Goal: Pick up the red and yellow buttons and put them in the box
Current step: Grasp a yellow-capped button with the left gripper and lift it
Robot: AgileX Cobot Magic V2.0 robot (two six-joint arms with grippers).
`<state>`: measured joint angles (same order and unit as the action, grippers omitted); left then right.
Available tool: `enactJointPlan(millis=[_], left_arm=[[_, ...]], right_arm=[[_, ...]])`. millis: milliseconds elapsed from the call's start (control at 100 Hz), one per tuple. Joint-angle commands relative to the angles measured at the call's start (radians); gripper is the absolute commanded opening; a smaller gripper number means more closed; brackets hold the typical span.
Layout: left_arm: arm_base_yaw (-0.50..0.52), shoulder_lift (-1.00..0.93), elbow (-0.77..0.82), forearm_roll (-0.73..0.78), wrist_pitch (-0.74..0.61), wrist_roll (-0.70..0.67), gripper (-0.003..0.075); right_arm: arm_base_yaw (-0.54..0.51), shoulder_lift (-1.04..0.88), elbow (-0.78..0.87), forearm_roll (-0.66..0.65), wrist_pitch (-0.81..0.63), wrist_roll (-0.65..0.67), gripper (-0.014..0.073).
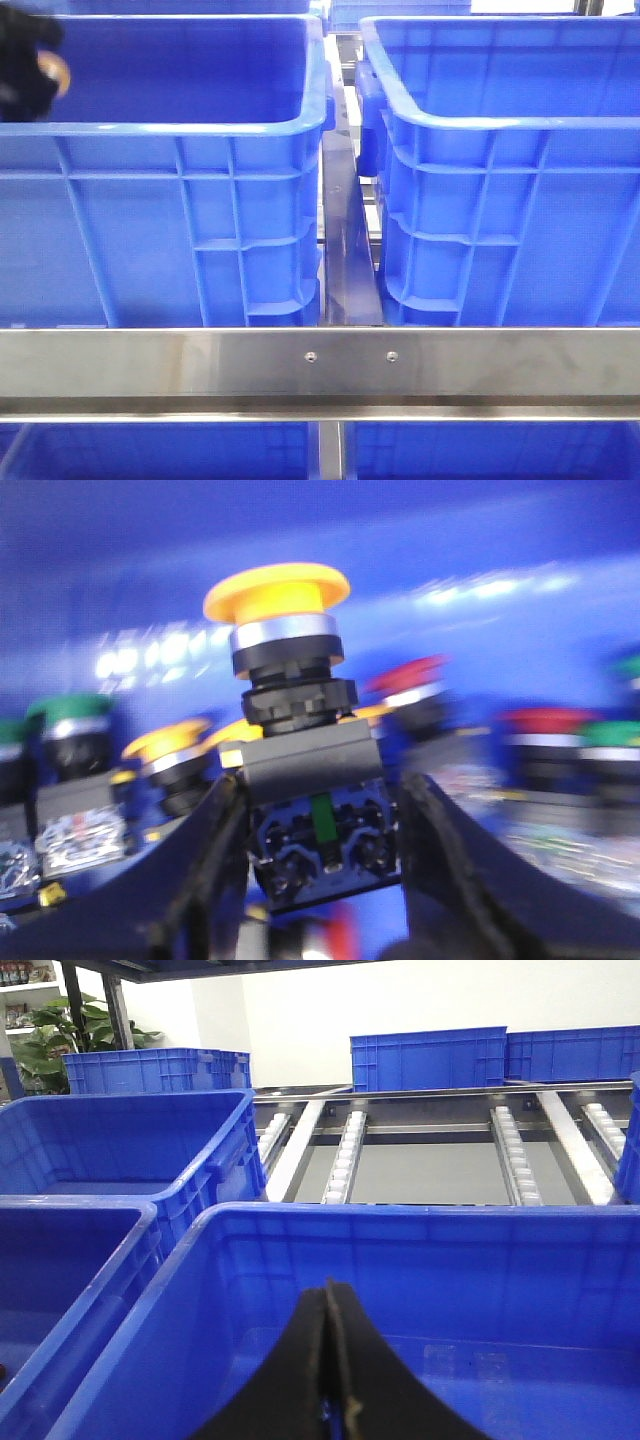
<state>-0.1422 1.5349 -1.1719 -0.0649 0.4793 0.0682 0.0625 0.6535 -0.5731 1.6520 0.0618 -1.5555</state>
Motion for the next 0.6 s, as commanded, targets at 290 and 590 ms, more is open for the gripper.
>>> enactJointPlan(millis=[290, 590], left_arm=[[-0.299, -0.306, -0.032, -0.004, 0.033, -0.004, 0.0009], [-0.619, -0.34, -0.032, -0.004, 0.04, -0.004, 0.0009]], right_arm=[[-0.002, -0.005, -0.027, 0.015, 0.02, -0.007, -0.0116], [-0.002, -0.005, -0.027, 0.015, 0.031, -0.007, -0.0116]])
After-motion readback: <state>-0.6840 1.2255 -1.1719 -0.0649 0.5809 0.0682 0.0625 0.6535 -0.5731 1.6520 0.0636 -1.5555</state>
